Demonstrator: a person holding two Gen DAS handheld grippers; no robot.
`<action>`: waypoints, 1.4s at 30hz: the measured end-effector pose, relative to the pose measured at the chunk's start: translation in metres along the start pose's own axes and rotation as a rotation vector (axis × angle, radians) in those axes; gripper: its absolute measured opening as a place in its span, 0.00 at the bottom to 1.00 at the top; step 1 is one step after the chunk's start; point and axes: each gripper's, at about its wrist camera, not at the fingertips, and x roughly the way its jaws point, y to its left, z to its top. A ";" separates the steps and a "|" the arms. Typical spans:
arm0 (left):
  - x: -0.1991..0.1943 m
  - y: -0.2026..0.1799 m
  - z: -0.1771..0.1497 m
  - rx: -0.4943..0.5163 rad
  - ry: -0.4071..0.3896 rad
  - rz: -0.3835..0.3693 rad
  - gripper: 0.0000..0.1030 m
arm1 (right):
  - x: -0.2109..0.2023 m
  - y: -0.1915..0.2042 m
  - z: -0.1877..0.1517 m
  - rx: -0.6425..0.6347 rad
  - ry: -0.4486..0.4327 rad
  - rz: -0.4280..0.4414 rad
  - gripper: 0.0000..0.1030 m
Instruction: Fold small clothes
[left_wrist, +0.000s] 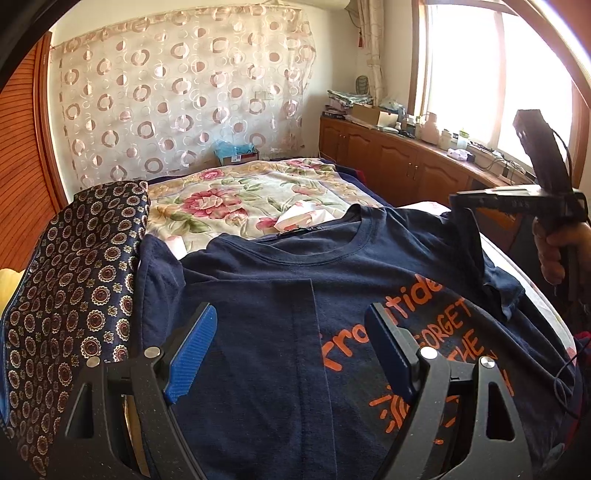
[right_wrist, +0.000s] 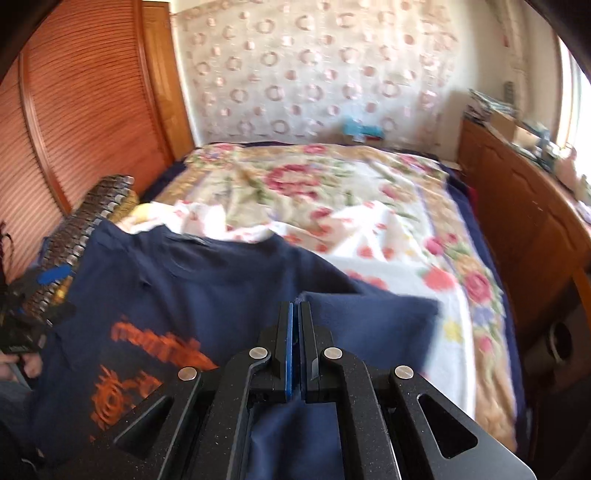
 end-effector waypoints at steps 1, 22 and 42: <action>0.000 0.001 0.000 -0.003 0.001 0.001 0.81 | 0.003 0.004 0.004 -0.011 -0.002 0.013 0.02; 0.005 0.003 -0.001 -0.007 0.008 0.014 0.81 | 0.051 -0.012 -0.011 -0.017 0.090 -0.097 0.27; -0.013 0.055 0.030 -0.058 0.024 0.129 0.71 | 0.097 -0.043 -0.001 0.064 0.082 -0.179 0.47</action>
